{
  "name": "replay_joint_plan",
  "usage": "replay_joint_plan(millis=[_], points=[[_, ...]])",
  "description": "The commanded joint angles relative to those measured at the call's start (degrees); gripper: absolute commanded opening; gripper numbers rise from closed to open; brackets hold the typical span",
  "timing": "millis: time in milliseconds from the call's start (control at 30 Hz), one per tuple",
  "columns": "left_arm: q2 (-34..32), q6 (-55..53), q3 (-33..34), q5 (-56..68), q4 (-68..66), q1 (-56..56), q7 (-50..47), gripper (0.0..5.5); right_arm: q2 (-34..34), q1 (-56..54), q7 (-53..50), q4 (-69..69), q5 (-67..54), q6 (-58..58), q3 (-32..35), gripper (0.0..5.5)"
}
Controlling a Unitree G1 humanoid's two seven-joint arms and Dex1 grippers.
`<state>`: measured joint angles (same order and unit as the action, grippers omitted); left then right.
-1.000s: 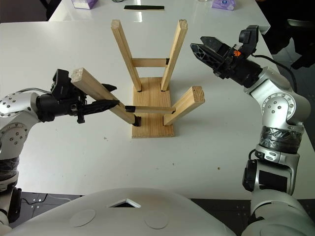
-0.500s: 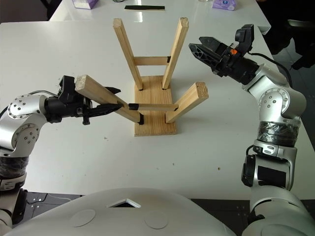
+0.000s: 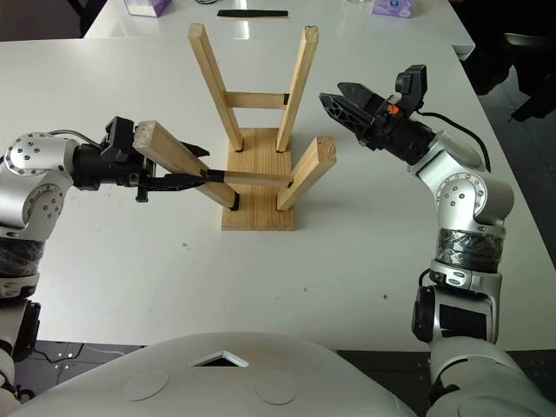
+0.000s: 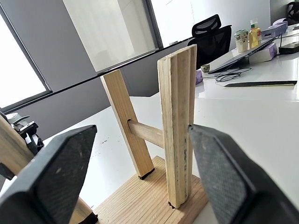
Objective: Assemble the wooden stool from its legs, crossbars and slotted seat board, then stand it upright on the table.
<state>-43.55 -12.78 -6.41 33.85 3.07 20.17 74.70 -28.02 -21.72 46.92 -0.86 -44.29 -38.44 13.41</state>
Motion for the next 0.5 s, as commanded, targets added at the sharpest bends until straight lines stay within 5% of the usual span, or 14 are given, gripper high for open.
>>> replay_joint_plan(millis=[33, 233, 500], points=[[-3.0, -3.2, -1.9, -6.3, -2.9, -1.3, -1.0, 2.05, 3.5, 2.1, -3.9, -7.2, -2.3, -0.3, 0.1, 3.60], [-3.3, -5.2, -1.5, -5.7, -3.1, 0.1, -1.0, 2.05, 7.5, 0.5, -15.5, -19.4, -9.1, -1.7, 3.7, 3.60], [-2.9, -8.9, 1.1, -4.5, 2.0, -3.0, -6.5, 2.05, 9.4, -12.1, -34.3, -30.9, -23.1, -3.0, 3.9, 2.40]])
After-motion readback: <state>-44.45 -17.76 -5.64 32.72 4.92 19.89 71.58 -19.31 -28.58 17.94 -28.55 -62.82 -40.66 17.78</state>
